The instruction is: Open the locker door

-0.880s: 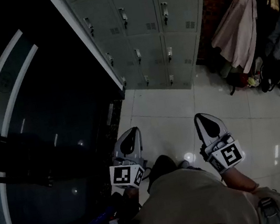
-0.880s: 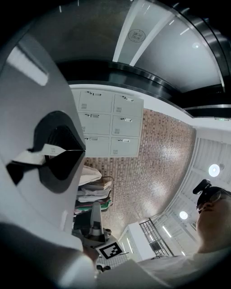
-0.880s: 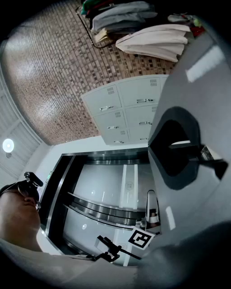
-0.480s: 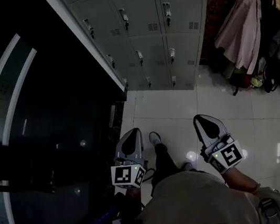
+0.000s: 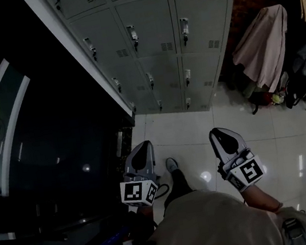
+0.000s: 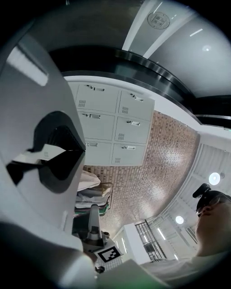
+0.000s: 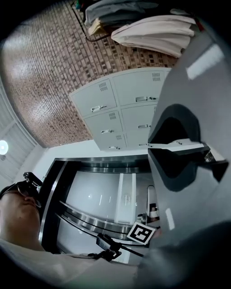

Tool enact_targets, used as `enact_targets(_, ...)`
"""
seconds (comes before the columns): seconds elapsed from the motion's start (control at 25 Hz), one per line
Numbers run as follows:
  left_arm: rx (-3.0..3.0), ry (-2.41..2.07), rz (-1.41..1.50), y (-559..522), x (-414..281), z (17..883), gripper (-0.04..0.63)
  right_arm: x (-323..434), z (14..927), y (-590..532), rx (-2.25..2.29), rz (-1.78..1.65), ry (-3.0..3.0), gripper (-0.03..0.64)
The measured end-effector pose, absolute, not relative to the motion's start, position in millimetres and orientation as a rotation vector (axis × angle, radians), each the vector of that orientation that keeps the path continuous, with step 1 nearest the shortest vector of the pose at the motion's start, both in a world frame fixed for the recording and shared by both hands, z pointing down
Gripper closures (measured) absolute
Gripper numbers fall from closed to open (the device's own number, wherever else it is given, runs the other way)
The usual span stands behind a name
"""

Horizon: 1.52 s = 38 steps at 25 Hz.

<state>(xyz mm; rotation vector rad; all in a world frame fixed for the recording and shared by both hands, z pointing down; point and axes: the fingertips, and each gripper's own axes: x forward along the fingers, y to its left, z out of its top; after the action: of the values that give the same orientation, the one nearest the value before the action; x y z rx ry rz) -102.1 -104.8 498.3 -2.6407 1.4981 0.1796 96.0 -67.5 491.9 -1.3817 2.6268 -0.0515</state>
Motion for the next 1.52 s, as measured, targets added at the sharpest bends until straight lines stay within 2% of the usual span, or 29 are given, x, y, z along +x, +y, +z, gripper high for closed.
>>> enact_targets(0.4,-2.659,1.542,0.172,-241,-164,470,0.537,34,460,-211,-1.378,-0.083,2.669,0.575)
enact_targets(0.8,-2.667,1.549,0.174,-333,-222,471,0.536,-37,459,-304,-1.353,-0.100,2.691,0.563)
enact_targets(1.08,-2.707,1.523,0.171,-380,-211,481,0.537,-33,481,-337,-1.415,-0.206,2.716,0.554)
enact_targets(1.12,-2.703,1.519,0.172,-385,-207,481,0.537,-29,484,-343,-1.423,-0.210,2.711,0.558)
enact_targets(1.2,-2.682,1.518,0.168,-393,-199,479,0.536,-22,485,-359,-1.416,-0.165,2.675,0.614)
enact_targets(1.44,-2.640,1.585,0.127,-417,-196,480,0.537,-29,483,-402,-1.351,-0.084,2.703,0.614)
enact_targets(1.52,-2.633,1.565,0.121,-425,-192,480,0.537,-34,491,-428,-1.316,-0.021,2.710,0.561)
